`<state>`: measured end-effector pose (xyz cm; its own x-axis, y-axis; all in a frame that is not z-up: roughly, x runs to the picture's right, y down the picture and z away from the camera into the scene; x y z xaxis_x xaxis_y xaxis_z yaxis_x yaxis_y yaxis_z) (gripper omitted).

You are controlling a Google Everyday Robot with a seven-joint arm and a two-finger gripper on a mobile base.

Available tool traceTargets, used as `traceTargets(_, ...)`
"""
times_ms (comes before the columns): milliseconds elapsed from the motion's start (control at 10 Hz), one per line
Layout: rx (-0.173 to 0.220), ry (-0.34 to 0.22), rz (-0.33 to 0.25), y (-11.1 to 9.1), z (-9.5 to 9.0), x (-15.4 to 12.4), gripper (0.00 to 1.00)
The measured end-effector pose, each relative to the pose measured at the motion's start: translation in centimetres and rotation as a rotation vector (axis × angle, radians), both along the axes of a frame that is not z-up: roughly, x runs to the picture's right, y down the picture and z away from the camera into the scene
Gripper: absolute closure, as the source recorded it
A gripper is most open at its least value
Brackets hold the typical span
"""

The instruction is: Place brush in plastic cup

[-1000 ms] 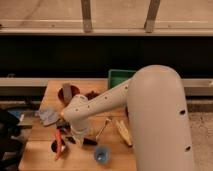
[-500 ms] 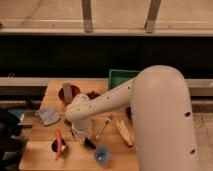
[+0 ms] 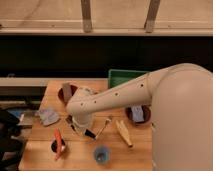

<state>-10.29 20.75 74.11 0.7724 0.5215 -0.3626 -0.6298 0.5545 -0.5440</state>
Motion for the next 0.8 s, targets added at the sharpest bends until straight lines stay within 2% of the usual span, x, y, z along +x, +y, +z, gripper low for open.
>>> traceTargets(400, 0.107, -0.058, 0.001, -4.4, -1.7, -0.9, 1.0)
traceTargets(600, 0.148, -0.067, 0.021, -6.8, -1.6, -0.1, 1.0)
traceTargets(800, 0.182, -0.077, 0.065, -9.5, -1.4, 1.1, 1.0)
